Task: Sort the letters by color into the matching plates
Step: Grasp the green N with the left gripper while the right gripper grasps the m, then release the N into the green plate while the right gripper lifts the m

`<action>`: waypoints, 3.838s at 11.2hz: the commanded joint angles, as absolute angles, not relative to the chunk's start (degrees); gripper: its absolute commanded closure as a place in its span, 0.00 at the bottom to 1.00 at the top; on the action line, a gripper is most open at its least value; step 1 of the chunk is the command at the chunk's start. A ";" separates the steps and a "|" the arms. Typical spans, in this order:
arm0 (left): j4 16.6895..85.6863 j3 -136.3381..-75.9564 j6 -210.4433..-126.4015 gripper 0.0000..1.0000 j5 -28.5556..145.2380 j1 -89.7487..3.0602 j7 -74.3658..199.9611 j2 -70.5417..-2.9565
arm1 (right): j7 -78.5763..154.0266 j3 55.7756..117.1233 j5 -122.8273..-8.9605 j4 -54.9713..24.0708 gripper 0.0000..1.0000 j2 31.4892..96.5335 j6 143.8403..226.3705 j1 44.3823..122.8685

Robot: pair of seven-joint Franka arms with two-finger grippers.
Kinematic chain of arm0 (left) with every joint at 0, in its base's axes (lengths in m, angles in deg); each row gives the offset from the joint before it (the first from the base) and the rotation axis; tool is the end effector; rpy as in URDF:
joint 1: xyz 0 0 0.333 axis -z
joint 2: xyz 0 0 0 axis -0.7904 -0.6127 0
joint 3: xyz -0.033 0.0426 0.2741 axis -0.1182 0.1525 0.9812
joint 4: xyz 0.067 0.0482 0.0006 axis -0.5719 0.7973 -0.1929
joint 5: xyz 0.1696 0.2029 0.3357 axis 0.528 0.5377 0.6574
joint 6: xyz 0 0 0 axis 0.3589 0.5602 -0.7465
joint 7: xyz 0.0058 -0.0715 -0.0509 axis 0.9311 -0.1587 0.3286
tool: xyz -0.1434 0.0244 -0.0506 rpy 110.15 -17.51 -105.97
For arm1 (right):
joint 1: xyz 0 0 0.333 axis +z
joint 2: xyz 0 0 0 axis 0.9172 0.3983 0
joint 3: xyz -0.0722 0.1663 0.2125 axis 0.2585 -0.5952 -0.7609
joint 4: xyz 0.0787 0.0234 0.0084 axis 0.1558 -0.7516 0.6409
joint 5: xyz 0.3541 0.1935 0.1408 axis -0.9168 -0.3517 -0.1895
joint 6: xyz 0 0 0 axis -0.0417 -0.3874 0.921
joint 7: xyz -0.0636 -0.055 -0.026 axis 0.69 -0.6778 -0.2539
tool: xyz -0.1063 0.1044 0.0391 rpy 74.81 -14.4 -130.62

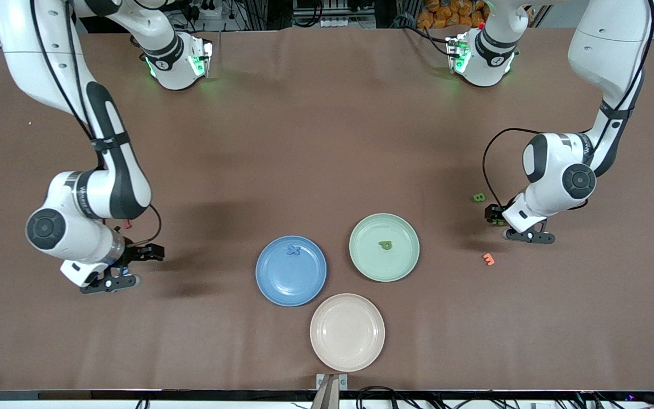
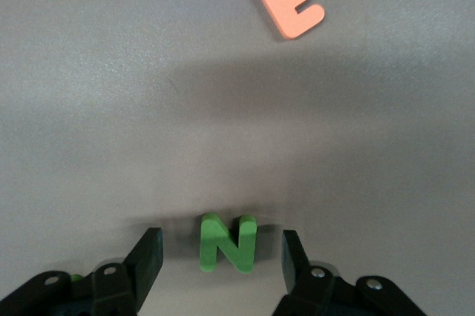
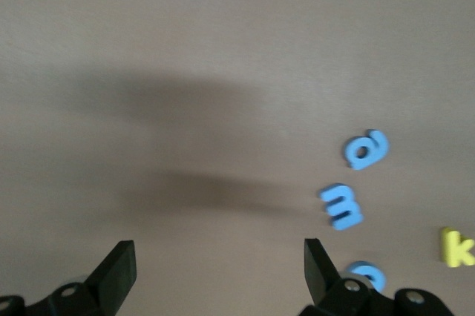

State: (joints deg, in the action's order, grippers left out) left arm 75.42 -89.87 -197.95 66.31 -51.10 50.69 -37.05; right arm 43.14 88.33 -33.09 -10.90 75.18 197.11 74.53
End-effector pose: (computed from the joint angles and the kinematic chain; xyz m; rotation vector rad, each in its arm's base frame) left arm 0.5574 -0.0322 0.0692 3.1075 -0.2091 -0.0875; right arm 0.6893 0.0162 0.1627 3.1157 0.2678 -0.0360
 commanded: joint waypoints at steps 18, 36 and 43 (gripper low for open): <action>64.43 -90.28 -188.64 1.00 68.66 -45.55 51.86 -34.15 | 61.70 87.06 -32.65 -18.47 0.14 80.71 219.16 65.30; 43.59 -90.72 -188.37 1.00 62.94 -27.97 69.00 -50.94 | 56.17 87.06 -32.92 -17.86 0.78 80.54 218.90 66.09; 44.11 -90.64 -183.29 0.00 62.76 -28.13 68.74 -48.85 | 31.18 84.09 -33.44 -14.43 0.78 78.69 213.36 69.07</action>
